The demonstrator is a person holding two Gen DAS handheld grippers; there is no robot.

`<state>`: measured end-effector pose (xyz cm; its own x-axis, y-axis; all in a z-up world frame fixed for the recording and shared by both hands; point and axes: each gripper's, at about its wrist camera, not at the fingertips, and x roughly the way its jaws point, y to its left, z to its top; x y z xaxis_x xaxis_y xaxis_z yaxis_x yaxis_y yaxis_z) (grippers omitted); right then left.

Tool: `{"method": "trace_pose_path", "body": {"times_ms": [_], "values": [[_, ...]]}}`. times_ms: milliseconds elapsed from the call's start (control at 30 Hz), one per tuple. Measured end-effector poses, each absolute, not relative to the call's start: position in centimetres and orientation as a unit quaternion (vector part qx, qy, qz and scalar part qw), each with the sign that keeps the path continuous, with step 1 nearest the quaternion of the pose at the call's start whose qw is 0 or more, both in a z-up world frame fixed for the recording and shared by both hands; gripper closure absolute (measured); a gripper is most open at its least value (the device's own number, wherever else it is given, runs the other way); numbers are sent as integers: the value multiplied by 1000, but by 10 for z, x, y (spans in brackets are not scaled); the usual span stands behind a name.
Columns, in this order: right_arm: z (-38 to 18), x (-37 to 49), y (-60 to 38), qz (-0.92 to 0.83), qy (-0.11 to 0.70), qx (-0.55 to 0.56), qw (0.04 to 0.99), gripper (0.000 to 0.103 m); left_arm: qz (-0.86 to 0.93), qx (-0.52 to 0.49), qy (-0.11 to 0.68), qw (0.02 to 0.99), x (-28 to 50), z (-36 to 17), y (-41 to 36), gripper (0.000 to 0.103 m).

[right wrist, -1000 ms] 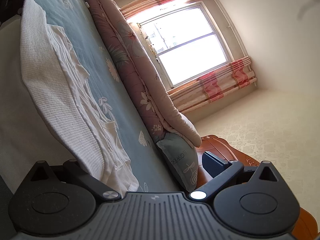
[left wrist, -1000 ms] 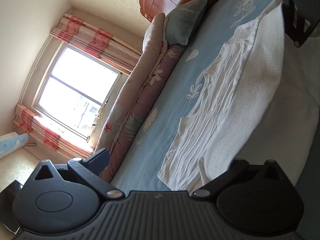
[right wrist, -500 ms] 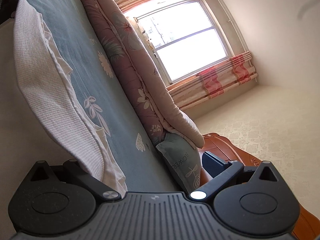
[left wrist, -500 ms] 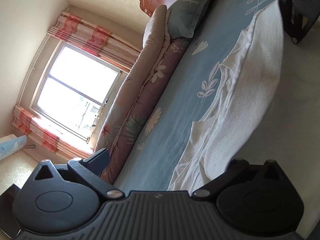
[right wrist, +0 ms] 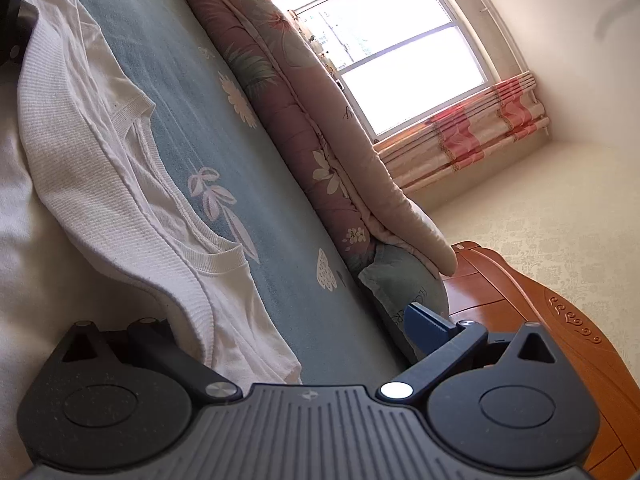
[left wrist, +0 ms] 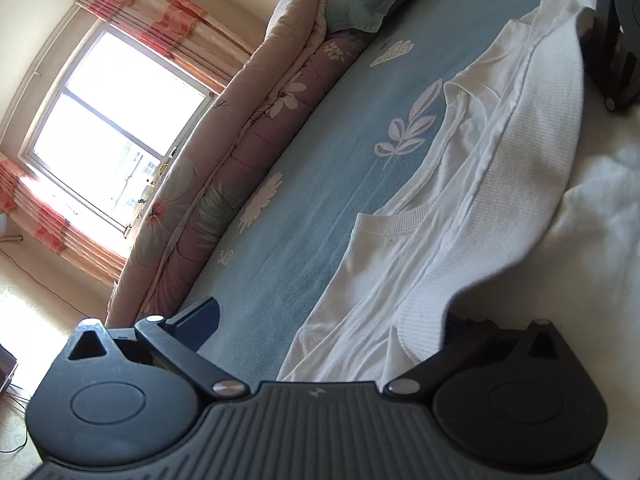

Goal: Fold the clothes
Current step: 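Lift the ribbed hem with both grippers and fold it toward the collar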

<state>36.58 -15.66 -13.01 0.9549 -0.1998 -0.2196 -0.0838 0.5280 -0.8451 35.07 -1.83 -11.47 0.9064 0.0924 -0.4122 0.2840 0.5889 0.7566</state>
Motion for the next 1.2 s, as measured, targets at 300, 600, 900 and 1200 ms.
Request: {"method": "trace_pose_path", "body": {"times_ms": [300,600,900,1200], "values": [[-114,314,-182,18,173,-465,868,0,-86,425,211,876,311,-92,-8,1],[-118,304,-194,61,198,-476,855,0,-129,401,255,871,307,-100,-1,0],[-88,374,-202,23,163,-460,873,0,-54,354,254,899,374,-77,25,1],[-78,402,-210,33,199,-413,888,0,-134,321,270,898,326,-56,48,1]]}}
